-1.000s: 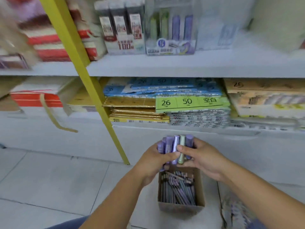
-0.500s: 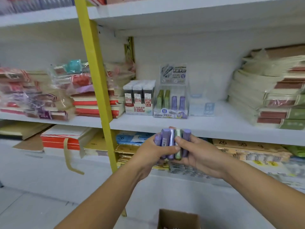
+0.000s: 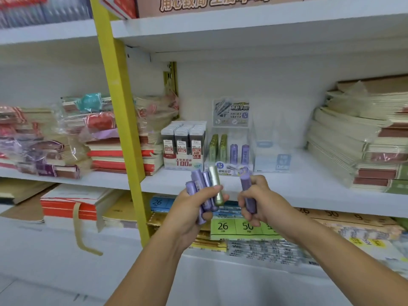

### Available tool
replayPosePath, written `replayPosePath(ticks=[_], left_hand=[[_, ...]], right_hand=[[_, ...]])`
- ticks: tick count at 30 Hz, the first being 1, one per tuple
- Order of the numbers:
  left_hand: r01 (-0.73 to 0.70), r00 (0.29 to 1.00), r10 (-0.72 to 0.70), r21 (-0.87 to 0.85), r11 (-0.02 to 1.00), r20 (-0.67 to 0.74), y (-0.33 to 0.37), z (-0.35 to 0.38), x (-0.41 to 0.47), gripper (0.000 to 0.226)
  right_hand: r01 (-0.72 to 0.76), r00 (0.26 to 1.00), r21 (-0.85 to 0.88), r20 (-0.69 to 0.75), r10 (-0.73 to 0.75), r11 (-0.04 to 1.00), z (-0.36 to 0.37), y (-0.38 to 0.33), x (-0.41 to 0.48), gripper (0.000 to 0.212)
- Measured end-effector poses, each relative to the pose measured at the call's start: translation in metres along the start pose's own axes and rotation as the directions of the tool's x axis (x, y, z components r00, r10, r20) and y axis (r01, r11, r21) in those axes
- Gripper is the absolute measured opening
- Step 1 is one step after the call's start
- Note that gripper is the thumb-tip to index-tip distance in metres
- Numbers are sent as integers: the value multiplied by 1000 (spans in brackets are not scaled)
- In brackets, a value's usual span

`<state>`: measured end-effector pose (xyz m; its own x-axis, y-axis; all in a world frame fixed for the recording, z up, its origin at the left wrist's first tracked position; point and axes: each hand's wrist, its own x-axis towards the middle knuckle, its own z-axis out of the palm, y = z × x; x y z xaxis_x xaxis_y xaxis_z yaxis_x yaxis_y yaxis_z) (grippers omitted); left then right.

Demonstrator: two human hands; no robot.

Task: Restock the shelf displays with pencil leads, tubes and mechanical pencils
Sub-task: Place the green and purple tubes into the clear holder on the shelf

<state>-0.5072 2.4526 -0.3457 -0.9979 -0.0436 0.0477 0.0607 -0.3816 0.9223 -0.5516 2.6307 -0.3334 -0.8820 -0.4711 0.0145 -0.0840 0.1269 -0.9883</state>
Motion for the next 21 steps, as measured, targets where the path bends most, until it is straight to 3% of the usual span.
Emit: replayPosePath(ticks=[2,5,6,11,16,18,21], left_hand=[[-5,1000,5,-28,1000,-5,2,2,2,51],[-27,999,28,-26,999,23,5,5,4,19],[-42,999,42,-9,999,21,5,5,4,16],[-82,996,84,48,995,-24,3,6,8,18],[-92,991,100,97,991,-88,1,5,13,27],[-92,991,101,104,990,-87,1,4,15,21],[-96,991,105,108,990,-80,0,4,16,18]], right_hand=[[63,998,6,-2,-63,998,-1,0,-3,23],[202,977,-92,-53,-207,975,-6,-2,-11,6],[223,969,-124,-77,-233,967,-7,-3,-13,9],[275,924,-180,-221,-311,945,-4,-10,-17,22],[297,902,-331,-209,-377,896,1,-15,-17,28],[314,902,-294,-204,-380,903,1,-15,-16,32],[327,908,-106,-241,-343,939,-2,-13,-13,36]])
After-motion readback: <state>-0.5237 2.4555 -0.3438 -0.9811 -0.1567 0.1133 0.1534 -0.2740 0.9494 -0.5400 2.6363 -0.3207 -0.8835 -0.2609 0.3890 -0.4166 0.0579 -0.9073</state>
